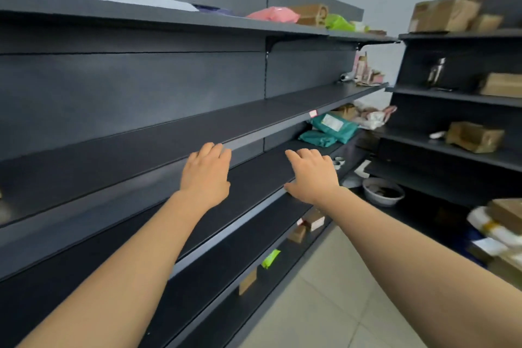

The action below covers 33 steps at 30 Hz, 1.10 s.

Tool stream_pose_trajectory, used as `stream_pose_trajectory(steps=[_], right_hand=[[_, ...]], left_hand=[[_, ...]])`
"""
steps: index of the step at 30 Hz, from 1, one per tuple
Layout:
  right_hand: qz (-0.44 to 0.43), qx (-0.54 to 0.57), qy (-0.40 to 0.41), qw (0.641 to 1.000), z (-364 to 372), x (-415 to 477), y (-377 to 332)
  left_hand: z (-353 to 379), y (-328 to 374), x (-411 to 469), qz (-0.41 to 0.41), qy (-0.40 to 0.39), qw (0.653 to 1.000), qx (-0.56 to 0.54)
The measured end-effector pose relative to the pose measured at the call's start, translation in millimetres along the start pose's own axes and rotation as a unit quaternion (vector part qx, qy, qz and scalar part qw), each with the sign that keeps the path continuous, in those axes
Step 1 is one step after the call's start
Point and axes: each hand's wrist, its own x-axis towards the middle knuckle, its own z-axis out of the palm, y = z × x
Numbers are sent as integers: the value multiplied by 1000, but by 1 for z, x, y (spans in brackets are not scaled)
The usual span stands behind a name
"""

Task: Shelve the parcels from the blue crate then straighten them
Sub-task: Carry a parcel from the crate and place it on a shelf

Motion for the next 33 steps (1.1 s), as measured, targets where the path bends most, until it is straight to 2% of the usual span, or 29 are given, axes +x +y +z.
stream_pose_trajectory(steps=[9,18,23,33], right_hand=[[100,-69,-47,991,7,-79,205],[219,-75,-85,969,20,-133,369],[283,-78,-112,949,47,-145,452],[412,-51,-186,890,109,-167,606]], left_hand=[[29,208,54,96,-4,994,-54],[61,385,118,216,-9,972,-96],[92,482,164,276,-21,954,-112],[159,659,242,373,-104,909,-153]])
